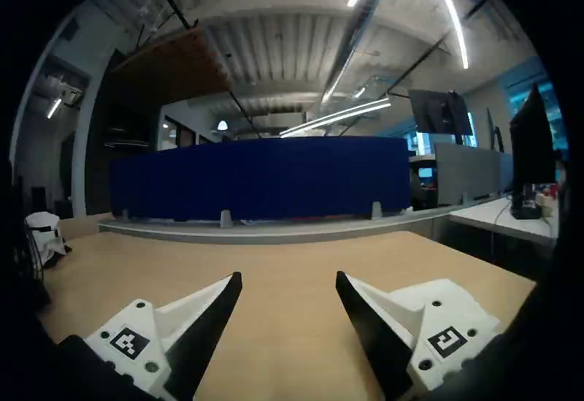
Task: Fold towel
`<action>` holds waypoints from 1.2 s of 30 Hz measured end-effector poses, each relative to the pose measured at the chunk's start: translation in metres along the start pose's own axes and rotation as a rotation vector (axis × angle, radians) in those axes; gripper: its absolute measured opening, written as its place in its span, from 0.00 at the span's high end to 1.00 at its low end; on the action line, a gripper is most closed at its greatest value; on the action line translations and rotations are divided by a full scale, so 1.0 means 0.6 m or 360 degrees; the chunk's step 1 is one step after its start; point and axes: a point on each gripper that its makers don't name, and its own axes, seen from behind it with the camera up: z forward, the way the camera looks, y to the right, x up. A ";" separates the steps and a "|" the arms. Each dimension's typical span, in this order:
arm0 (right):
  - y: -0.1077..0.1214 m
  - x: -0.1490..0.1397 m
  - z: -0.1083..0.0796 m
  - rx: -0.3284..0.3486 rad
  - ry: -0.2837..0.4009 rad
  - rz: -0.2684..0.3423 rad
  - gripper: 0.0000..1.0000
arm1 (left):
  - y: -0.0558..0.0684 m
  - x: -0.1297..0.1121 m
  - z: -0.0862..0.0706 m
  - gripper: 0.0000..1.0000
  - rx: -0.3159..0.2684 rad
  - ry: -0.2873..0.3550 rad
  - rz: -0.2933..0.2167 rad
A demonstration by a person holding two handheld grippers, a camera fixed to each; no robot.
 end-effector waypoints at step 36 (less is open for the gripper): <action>-0.007 -0.004 -0.002 0.0000 -0.0002 -0.0054 0.00 | 0.002 0.000 0.000 0.07 0.0001 0.0000 0.0000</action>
